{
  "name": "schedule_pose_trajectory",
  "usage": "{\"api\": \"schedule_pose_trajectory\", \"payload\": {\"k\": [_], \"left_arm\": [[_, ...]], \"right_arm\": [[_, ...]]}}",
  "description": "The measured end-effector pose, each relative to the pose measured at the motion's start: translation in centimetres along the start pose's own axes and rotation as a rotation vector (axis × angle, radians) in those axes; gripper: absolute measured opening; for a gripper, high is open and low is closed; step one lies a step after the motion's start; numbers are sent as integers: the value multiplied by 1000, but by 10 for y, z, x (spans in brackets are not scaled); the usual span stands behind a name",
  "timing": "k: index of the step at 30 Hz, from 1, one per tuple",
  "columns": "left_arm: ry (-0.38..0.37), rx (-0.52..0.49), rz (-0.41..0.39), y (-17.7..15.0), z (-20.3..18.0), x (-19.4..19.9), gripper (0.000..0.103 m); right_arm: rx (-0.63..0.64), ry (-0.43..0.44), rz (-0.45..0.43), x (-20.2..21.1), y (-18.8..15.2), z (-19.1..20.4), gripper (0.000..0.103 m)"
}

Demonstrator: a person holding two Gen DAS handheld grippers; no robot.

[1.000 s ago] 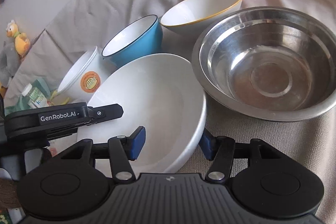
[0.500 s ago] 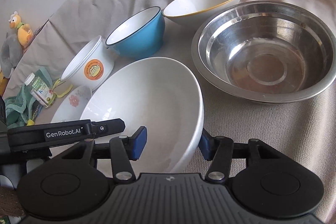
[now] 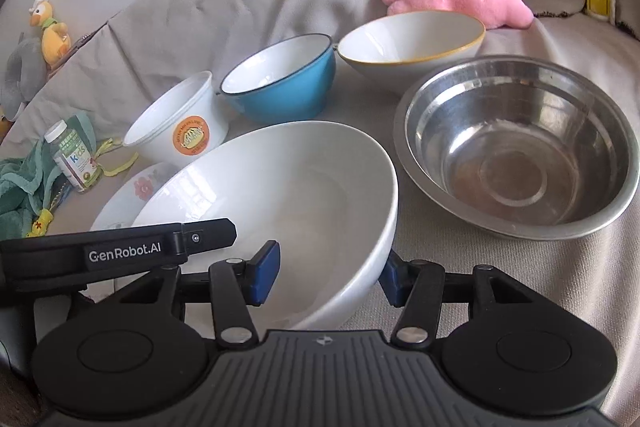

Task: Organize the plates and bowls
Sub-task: 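Lift the white bowl with the left gripper and set it onto the flower plate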

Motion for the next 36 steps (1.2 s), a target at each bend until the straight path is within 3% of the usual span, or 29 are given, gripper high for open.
{"api": "schedule_pose_trajectory", "payload": {"k": [6, 10, 14, 19, 27, 33, 36], "left_arm": [[-14, 84, -99, 21, 29, 43, 37], [41, 167, -125, 29, 72, 64, 37], [99, 249, -125, 32, 118, 69, 37], [116, 332, -133, 38, 158, 67, 37], [56, 400, -40, 35, 182, 43, 37], [16, 411, -9, 39, 189, 36, 36], [-12, 408, 3, 43, 195, 42, 34]], "right_arm": [[87, 40, -36, 10, 19, 41, 54], [150, 106, -35, 3, 35, 85, 53], [216, 149, 2, -17, 43, 129, 53], [260, 177, 74, -49, 43, 169, 53], [258, 161, 158, -82, 38, 170, 53], [253, 167, 148, -85, 50, 160, 53], [253, 159, 107, -76, 60, 154, 58]]}}
Point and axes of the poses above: each gripper's, at about its wrist camera, not at the fingertips, and x roughly against the way its jaws point, z to its left, y to its top, the point moved 8 cm from there along -x, roughly the way its jaws point, and after that the axes turned 15 degrees about x, right-handed, at the moved point
